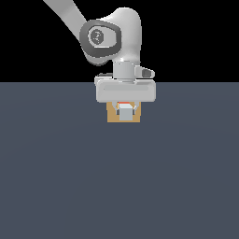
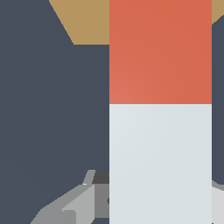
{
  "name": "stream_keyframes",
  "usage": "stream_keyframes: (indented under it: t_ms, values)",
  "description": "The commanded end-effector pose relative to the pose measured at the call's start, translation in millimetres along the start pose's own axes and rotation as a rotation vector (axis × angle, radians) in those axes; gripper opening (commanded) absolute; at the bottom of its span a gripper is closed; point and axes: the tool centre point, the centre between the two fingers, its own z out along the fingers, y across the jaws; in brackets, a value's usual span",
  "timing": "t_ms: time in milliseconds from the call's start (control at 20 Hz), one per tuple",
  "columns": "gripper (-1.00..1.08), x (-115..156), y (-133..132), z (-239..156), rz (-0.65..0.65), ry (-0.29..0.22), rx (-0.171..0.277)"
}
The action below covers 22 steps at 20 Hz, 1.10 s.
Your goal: Insert the peg into the horizontal hole in a box.
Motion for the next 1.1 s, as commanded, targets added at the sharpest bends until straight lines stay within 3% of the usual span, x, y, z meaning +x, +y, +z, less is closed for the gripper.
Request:
stream_keyframes:
  t_ms: [0, 650, 1050]
  values:
    - [-1.0, 0.5, 1.8, -1.9, 0.002, 0.0, -0.003]
    - [-1.0, 1.6, 3.1, -1.9, 0.0, 0.0, -0.002]
    - [-1.0, 43.9, 2.2, -2.7, 0.0, 0.001, -0.003]
